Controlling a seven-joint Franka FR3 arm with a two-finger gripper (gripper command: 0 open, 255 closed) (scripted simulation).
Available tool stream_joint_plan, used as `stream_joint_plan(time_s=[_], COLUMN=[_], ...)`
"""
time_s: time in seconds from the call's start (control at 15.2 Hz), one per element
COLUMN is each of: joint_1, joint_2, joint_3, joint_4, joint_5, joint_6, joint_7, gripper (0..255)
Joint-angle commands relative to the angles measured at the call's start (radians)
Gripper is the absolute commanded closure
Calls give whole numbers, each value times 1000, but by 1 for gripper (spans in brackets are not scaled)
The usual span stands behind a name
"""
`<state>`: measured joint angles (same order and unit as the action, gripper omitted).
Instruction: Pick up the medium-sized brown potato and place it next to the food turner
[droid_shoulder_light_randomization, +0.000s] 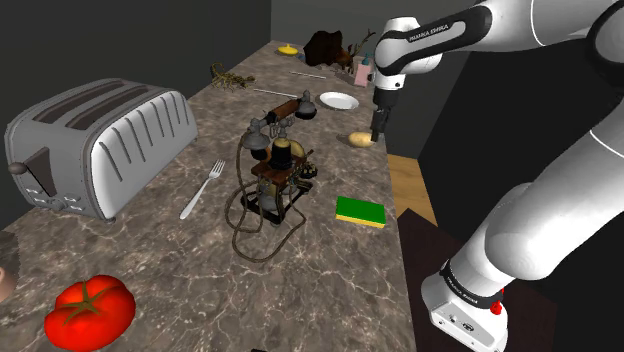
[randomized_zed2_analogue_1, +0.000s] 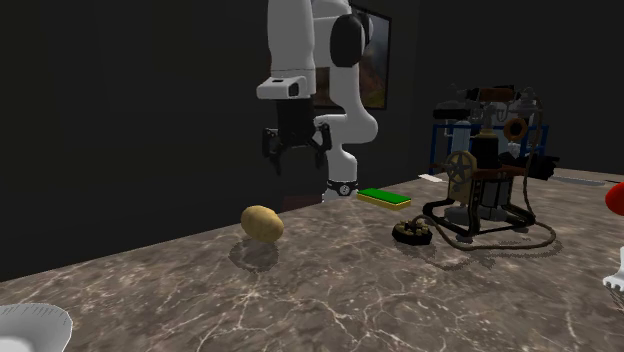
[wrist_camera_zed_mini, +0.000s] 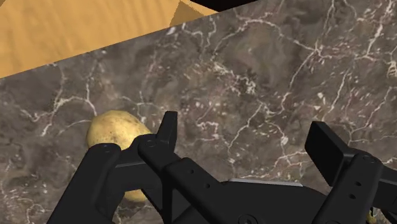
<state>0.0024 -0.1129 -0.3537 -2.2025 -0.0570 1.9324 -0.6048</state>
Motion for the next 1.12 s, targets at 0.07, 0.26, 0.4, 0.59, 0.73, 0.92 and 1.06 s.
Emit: stream_joint_plan(time_s=[0.07, 0.26, 0.4, 0.59, 0.73, 0.92, 1.06], joint_1=[-6, -20, -35, -56, -57, -59, -61], joint_2=[122, 239, 317, 404, 413, 428, 441], joint_3=[-20, -27, -25, -17, -15, -13, -11], joint_4=[90, 185, 256, 342, 325, 302, 284], joint_5=[31, 69, 96, 124, 128, 135, 141], joint_6=[42, 71, 84, 91, 116, 152, 184], joint_7=[-94, -180, -234, -290, -293, -297, -301], gripper=[0, 0, 0, 0, 0, 0, 0])
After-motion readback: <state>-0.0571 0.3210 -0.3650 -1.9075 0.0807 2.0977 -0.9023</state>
